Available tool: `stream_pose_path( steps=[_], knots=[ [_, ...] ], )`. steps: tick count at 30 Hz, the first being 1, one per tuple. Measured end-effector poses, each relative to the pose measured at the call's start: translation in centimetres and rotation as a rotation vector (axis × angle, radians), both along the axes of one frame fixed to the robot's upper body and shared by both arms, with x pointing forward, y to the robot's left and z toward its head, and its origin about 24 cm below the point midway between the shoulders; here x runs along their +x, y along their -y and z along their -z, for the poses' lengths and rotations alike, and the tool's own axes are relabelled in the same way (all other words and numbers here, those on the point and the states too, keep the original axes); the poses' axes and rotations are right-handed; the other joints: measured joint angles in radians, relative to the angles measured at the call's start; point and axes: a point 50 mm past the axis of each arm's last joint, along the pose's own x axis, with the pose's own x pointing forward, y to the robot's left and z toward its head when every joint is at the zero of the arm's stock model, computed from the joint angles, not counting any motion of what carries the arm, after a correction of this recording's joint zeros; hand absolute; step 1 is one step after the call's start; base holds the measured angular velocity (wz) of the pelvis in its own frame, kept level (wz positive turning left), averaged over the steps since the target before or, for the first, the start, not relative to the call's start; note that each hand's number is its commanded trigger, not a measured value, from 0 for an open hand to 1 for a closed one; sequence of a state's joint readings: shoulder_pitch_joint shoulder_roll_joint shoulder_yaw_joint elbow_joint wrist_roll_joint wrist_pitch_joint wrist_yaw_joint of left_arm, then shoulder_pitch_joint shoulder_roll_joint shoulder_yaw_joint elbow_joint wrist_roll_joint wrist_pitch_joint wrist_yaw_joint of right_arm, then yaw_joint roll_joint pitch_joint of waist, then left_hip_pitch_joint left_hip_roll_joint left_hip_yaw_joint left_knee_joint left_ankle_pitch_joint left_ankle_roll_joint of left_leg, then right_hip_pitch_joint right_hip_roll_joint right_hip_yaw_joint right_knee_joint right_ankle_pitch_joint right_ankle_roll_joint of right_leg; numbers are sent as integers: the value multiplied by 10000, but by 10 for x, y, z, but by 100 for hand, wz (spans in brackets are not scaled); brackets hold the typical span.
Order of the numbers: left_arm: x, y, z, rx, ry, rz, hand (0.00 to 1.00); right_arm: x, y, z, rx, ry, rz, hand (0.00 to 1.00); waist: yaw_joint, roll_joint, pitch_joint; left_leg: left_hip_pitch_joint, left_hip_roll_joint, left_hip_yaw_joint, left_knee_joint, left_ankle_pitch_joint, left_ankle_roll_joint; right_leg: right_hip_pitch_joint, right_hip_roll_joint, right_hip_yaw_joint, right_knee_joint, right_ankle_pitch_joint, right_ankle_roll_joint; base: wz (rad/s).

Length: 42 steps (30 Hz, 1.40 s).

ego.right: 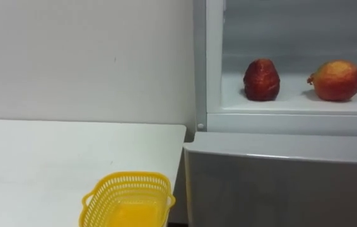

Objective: Retrieve from the upper fridge

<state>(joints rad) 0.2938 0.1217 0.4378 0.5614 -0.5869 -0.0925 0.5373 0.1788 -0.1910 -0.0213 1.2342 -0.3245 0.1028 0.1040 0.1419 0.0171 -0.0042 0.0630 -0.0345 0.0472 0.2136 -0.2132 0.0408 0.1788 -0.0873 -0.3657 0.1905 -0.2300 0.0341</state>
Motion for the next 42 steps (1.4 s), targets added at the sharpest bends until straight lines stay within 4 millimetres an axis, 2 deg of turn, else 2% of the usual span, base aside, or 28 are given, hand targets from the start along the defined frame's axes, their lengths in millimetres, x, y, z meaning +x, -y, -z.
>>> stream_pose_path(
  steps=[5, 9, 11, 14, 18, 23, 26, 31, 34, 42],
  knots=[
    [-35, 20, 34, -1669, -1353, -683, 0, -1, -1, 0, 7, -145, -126, 0, -32, -78, 21, 98, 1, 22, 5, -1, 2, 62, 7, 80, -28, 1, 1, -7],
    [-57, 35, 48, -2478, -2099, -733, 0, -5, -1, 0, 61, -400, -48, 0, -12, -72, 28, 180, 28, 103, 7, -8, 2, 110, 4, 121, -40, 1, 0, -5],
    [-70, 44, 56, -2918, -2902, 17, 0, -6, -1, 1, 134, -527, -35, 0, -59, -78, 29, 163, 30, 117, 66, -8, 1, 134, -15, 101, -46, 1, -2, 0],
    [-77, 57, 65, -3716, -3653, 1238, 0, -7, -2, 1, 203, -657, 70, 0, -116, -95, 38, 149, 28, 163, 95, -5, 7, 142, -70, 91, -61, -6, -9, 0],
    [-76, 72, 72, -4717, -4128, 2802, 0, -8, -5, 1, 332, -861, 37, 0, -409, -168, 42, -6, 22, 98, 211, -18, 32, 102, -47, 92, -194, -6, -10, 7],
    [-68, 85, 76, -5812, -3659, 4321, 0, -12, -5, 1, 346, -1213, 169, 0, -789, -208, 41, 0, 21, 99, 183, -20, 28, 110, -12, 128, -190, -6, -10, 0],
    [-59, 94, 78, -6230, -3558, 5307, 0, -10, -7, 2, 355, -1210, 144, 0, -879, -214, 41, 81, 49, 227, 88, -18, 25, 89, -13, 269, -187, -5, -11, -12],
    [-56, 89, 77, -6341, -3678, 6318, 0, 4, -10, 3, 435, -797, 103, 0, -994, -201, 46, 193, 66, 447, -57, -33, 14, 6, 38, 622, -169, -5, -11, -18],
    [-55, 85, 76, -6183, -3971, 6950, 0, 15, -11, 3, 336, -398, 168, 0, -1112, -191, 54, 186, 56, 493, -106, -39, 31, -41, 58, 657, -161, 16, 17, -7],
    [-43, 83, 75, -5725, -4172, 7793, 0, 21, -11, 3, -154, 158, 136, 0, -1091, -179, 102, 96, 79, 660, -168, -47, 41, -232, 64, 859, -53, 35, 24, -6]
  ],
)
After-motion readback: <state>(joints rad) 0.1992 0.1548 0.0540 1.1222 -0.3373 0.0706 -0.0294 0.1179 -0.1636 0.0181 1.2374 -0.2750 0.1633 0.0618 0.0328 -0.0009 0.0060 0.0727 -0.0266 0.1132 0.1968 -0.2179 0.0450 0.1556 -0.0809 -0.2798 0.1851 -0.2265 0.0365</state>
